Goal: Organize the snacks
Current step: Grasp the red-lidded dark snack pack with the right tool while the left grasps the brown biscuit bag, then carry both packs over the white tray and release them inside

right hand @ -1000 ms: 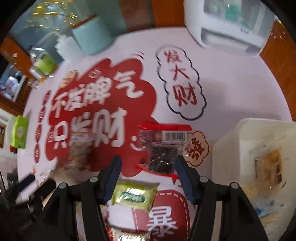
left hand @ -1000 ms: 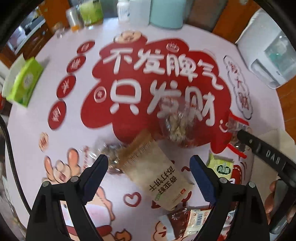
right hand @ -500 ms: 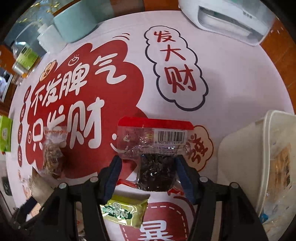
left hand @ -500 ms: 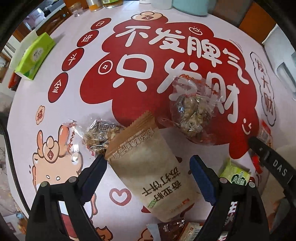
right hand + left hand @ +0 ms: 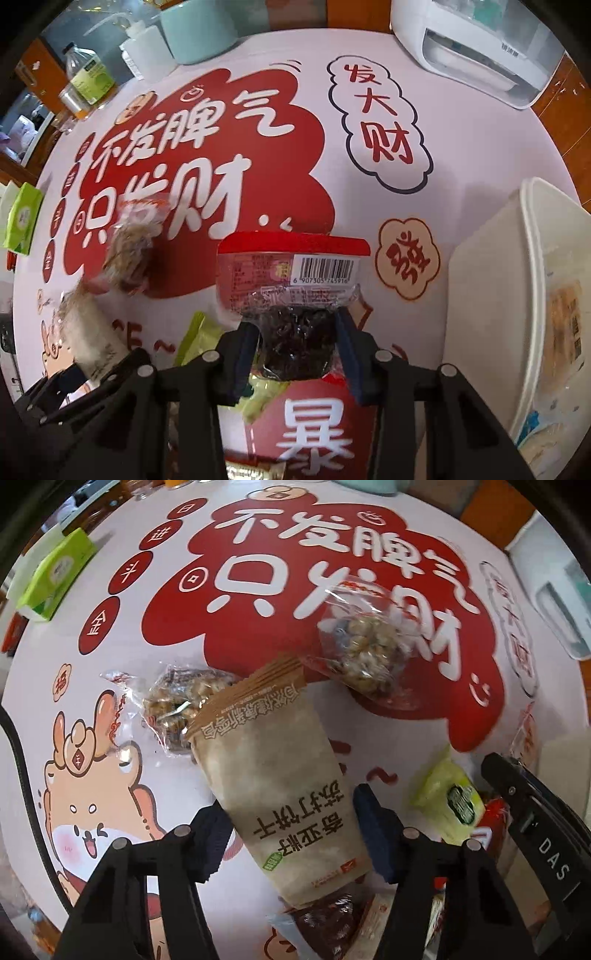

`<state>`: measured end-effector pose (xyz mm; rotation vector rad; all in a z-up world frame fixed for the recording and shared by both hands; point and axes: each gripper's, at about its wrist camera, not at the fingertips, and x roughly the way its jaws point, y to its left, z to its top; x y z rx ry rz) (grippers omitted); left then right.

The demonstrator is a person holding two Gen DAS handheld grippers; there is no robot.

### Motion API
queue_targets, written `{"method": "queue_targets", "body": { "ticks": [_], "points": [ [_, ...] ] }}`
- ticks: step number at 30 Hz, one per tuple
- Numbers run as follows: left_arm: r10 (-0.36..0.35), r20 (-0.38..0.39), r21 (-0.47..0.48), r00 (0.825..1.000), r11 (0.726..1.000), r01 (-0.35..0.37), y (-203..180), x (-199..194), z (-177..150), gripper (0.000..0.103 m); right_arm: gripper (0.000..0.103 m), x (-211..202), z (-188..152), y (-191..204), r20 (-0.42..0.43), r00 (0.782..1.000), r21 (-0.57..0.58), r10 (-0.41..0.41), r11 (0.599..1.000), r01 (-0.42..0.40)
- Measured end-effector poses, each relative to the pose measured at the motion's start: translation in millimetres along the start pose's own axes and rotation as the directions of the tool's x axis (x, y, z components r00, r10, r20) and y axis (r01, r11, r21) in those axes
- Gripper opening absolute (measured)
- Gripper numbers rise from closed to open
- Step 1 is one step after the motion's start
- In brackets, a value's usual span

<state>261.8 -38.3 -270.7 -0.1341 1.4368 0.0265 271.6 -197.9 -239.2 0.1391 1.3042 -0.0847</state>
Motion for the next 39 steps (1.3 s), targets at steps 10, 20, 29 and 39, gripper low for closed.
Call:
{"method": "queue_targets", "body": {
  "ticks": [10,20,29,39],
  "points": [
    [-0.034,0.174,0.143,0.984,0.990,0.009,-1.4,-86.1,-62.9,0.062,0.040,-75.6,-38.8,5.3,0.132,0.984,-0.043,0.120,0.992,-0.115],
    [-0.127,0.325,0.287,0.937,0.958,0.030,17.4,-192.6,-100.9,0.062,0.040,-182.4,-95.3,-1.7,0.309,0.929,-0.088,0.204,0.979,-0.185],
    [-0.182,0.346,0.408,0.920,0.913,0.027,-25.7,-223.9,-139.2,0.062,0.041,-248.9,-148.9,-33.8,0.427,0.884,-0.089,0.189,0.982,-0.167],
    [-0.256,0.303,0.547,0.918,0.836,0.053,-117.3,-221.0,-171.1,0.062,0.041,-262.1,-173.0,-110.0,0.462,0.885,0.039,0.054,0.996,-0.081]
  ]
}}
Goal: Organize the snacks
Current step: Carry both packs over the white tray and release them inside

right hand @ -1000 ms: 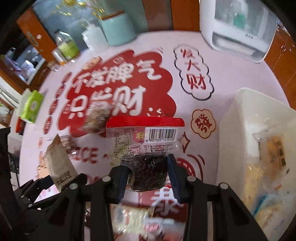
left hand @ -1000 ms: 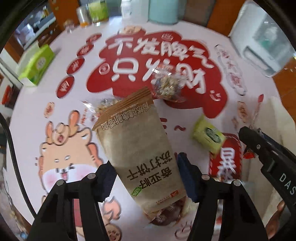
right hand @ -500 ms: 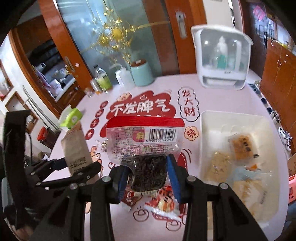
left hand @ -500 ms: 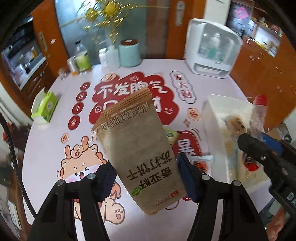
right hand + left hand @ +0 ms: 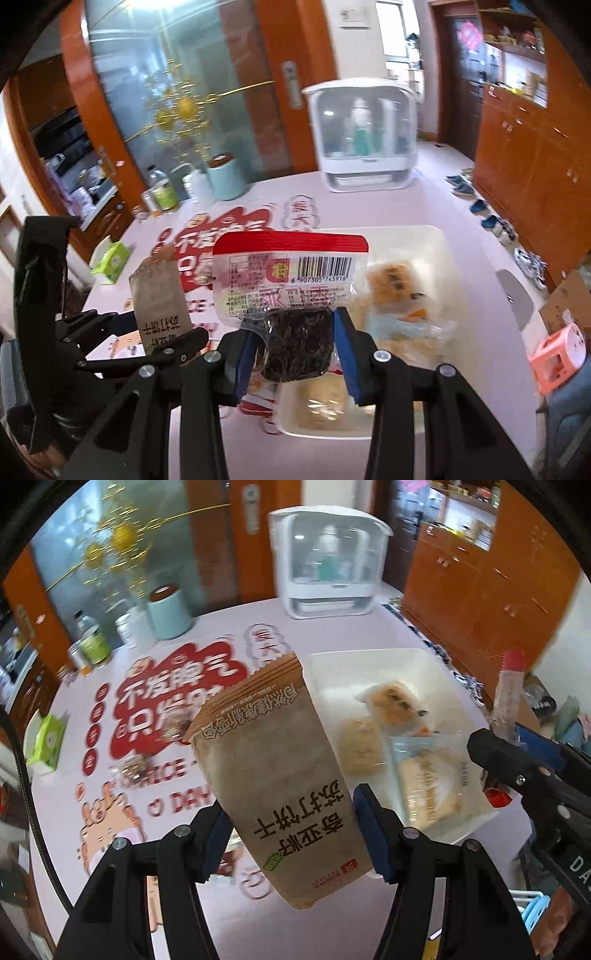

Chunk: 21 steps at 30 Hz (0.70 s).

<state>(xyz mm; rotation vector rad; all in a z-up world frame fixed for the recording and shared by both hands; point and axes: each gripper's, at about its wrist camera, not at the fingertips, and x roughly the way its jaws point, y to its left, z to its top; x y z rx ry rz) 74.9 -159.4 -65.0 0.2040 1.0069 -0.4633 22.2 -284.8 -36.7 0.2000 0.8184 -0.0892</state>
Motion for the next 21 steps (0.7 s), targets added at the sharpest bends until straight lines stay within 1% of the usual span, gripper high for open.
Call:
{"method": "queue_targets", "body": {
  "ticks": [5,10,13,15,21],
  "points": [
    [-0.028,-0.008,0.030,1.000,0.999,0.028,-42.3,12.3,18.2,0.062,0.041,-5.8,-0.5,-44.2,-0.006,0.999,0.040,-0.049,0.998,0.049],
    [-0.020,0.021,0.061,1.000,0.998,0.019,-76.0,18.5,42.9,0.062,0.041,-8.2,12.1,-85.2,0.006,0.997,0.053,-0.082,0.995,0.082],
    [-0.008,0.046,0.066,0.999,0.998,0.005,-87.8,20.9,60.5,0.062,0.041,-6.4,26.0,-103.1,0.023,0.995,0.051,-0.101,0.994,0.100],
    [0.010,0.055,0.068,0.998,0.998,-0.014,-93.4,24.1,70.9,0.063,0.041,-4.3,35.1,-111.5,0.034,0.995,0.054,-0.096,0.994,0.095],
    [0.058,0.052,0.062,0.997,0.996,-0.061,-98.3,42.1,94.8,0.062,0.041,15.6,58.8,-124.6,0.038,0.997,0.047,-0.074,0.996,0.072]
  ]
}}
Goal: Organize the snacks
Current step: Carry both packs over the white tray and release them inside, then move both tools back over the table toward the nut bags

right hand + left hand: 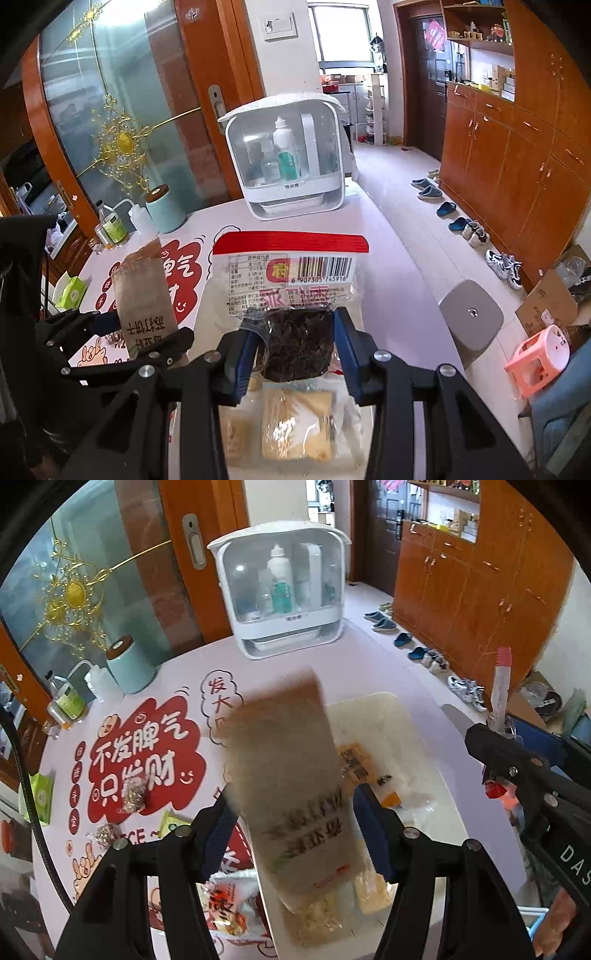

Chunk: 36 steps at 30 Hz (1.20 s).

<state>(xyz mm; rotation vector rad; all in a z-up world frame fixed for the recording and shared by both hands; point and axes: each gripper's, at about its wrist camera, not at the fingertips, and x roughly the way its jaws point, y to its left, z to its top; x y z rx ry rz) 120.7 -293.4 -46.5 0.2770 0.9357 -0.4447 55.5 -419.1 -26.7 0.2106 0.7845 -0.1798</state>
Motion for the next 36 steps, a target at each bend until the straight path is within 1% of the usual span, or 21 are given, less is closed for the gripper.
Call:
{"method": "queue_targets", "body": {
  "ticks": [2,6,8,9,10,12,14,15,16,18,22,25,36],
  "points": [
    [0.008,-0.001,-0.005,1.000,1.000,-0.008,1.4,7.2,6.0,0.062,0.041,9.4,4.0,-2.1,-0.010,1.000,-0.004,-0.003,1.000,0.003],
    [-0.017,-0.012,-0.021,1.000,1.000,0.016,3.7,19.2,12.3,0.063,0.041,28.3,9.8,-2.6,-0.031,0.999,-0.020,-0.008,1.000,0.007],
    [-0.028,-0.021,-0.034,0.999,0.999,0.027,5.3,25.7,14.5,0.071,0.041,38.3,11.8,-3.9,-0.050,0.999,-0.018,-0.007,1.000,0.006],
    [-0.032,-0.024,-0.043,0.999,0.999,0.031,6.3,28.3,15.3,0.080,0.041,42.2,12.4,-3.6,-0.058,0.998,-0.018,-0.009,1.000,0.008],
    [-0.034,-0.026,-0.051,0.999,0.998,0.033,7.7,31.2,15.3,0.085,0.042,47.4,13.3,-4.3,-0.068,0.998,-0.017,-0.002,1.000,0.001],
    [-0.046,-0.029,-0.063,0.999,0.997,0.044,9.7,34.0,14.2,0.089,0.042,53.1,14.8,-5.1,-0.086,0.996,-0.004,0.005,1.000,-0.005],
    [-0.070,-0.048,-0.076,0.996,0.995,0.067,12.8,38.3,11.8,0.090,0.043,60.0,15.1,-7.8,-0.106,0.994,0.007,0.012,1.000,-0.011],
    [-0.075,-0.053,-0.079,0.996,0.994,0.070,13.1,39.8,10.6,0.090,0.048,61.9,14.4,-8.8,-0.109,0.994,0.011,0.009,1.000,-0.007],
    [-0.073,-0.061,-0.087,0.995,0.994,0.068,15.1,41.8,8.7,0.091,0.053,63.2,13.9,-9.0,-0.112,0.994,0.013,0.006,1.000,-0.004],
    [-0.066,-0.065,-0.093,0.996,0.994,0.060,16.6,42.1,6.0,0.091,0.058,63.6,11.4,-10.1,-0.111,0.994,0.014,0.006,1.000,-0.004],
    [-0.068,-0.069,-0.113,0.995,0.992,0.060,22.8,40.1,0.5,0.092,0.063,63.3,8.3,-8.4,-0.118,0.993,-0.001,0.003,1.000,-0.003],
    [-0.063,-0.064,-0.115,0.996,0.992,0.055,24.5,35.3,-3.2,0.094,0.063,60.9,6.3,-6.7,-0.120,0.993,-0.004,0.003,1.000,-0.003],
    [-0.049,-0.055,-0.102,0.997,0.994,0.044,28.9,18.3,-21.0,0.095,0.063,43.8,-0.3,7.2,-0.108,0.994,-0.008,0.010,1.000,-0.011]
  ]
}}
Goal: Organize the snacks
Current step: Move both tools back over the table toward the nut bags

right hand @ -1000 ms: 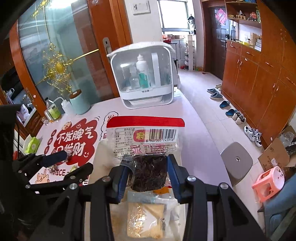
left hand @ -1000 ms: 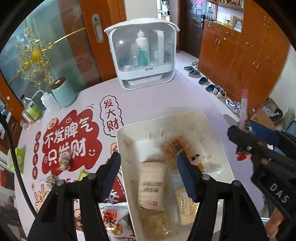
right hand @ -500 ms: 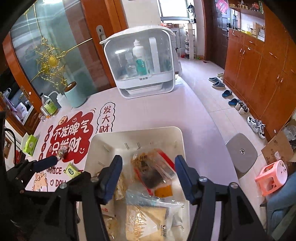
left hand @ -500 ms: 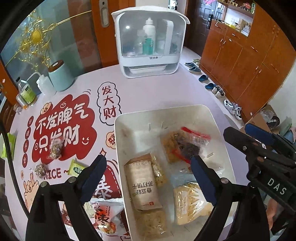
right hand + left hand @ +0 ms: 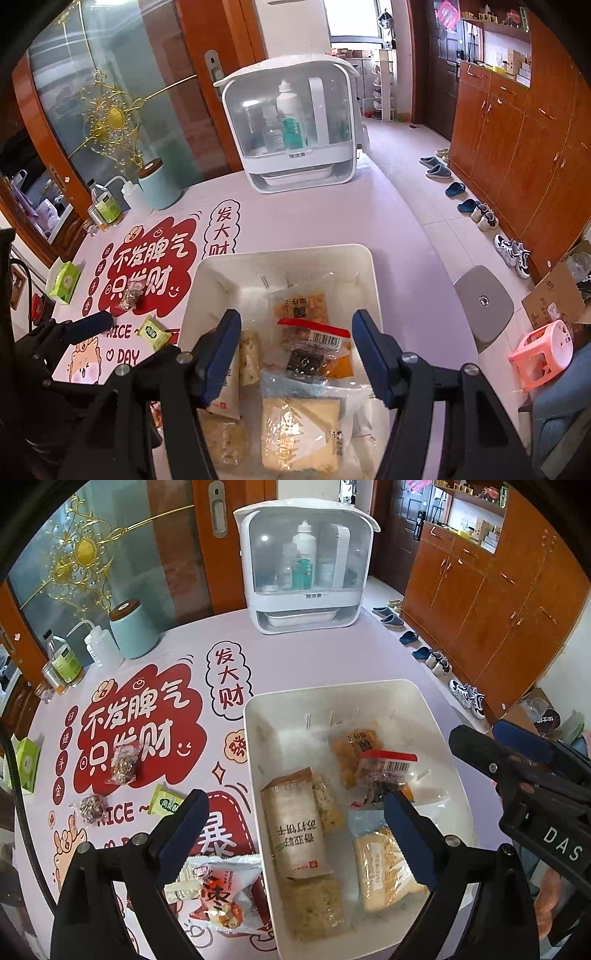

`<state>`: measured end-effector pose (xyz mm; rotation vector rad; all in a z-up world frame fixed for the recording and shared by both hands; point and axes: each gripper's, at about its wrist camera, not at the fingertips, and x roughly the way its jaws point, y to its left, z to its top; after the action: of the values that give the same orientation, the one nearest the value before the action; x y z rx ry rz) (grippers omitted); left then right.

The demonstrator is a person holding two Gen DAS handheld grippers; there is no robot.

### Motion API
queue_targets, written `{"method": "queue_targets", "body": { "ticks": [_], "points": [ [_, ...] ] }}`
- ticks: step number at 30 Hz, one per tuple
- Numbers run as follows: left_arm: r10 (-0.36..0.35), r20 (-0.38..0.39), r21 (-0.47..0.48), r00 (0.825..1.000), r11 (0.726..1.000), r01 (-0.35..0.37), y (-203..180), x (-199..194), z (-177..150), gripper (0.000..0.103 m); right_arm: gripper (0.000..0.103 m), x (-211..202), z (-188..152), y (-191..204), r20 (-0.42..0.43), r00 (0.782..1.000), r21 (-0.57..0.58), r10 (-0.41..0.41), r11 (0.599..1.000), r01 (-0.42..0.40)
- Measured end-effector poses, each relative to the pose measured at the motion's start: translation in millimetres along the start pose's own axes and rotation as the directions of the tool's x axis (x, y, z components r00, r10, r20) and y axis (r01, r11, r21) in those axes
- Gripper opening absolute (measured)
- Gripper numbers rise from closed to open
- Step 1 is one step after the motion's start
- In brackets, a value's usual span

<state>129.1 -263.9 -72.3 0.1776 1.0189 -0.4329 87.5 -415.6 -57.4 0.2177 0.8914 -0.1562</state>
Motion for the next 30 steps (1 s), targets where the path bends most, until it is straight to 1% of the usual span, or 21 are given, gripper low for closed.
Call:
{"method": "queue_targets", "body": {
  "ticks": [6,11,17,20,23,26,30],
  "points": [
    [0.000,-0.006,0.001,1.000,1.000,0.000,6.2,-10.9,-15.1,0.095,0.063,-7.6,-9.1,12.2,-0.001,1.000,-0.005,0.005,1.000,-0.005],
    [0.001,-0.023,-0.001,1.000,1.000,-0.001,17.9,-18.2,-33.8,0.095,0.063,-11.9,-21.5,24.7,-0.011,1.000,-0.011,0.009,1.000,-0.009],
    [0.006,-0.061,-0.007,0.998,1.000,-0.007,45.5,-23.9,-62.5,0.095,0.063,-9.6,-44.3,42.9,-0.048,0.998,-0.007,0.027,1.000,-0.028],
    [0.030,-0.073,-0.013,0.997,0.999,-0.031,68.1,-27.2,-74.2,0.095,0.063,-6.2,-52.7,56.8,-0.066,0.998,-0.027,0.024,0.999,-0.026],
    [0.057,-0.081,-0.031,0.995,0.998,-0.060,99.7,-30.4,-81.9,0.095,0.063,-6.1,-55.4,73.1,-0.070,0.997,-0.045,0.030,0.998,-0.033],
    [0.110,-0.081,-0.051,0.991,0.992,-0.114,140.9,-33.4,-83.3,0.095,0.063,-6.1,-53.4,97.6,-0.067,0.997,-0.068,0.045,0.997,-0.049],
    [0.168,-0.056,-0.062,0.984,0.983,-0.171,196.7,-39.1,-79.0,0.095,0.063,-3.5,-44.5,139.1,-0.053,0.997,-0.122,0.060,0.990,-0.066]
  ]
}}
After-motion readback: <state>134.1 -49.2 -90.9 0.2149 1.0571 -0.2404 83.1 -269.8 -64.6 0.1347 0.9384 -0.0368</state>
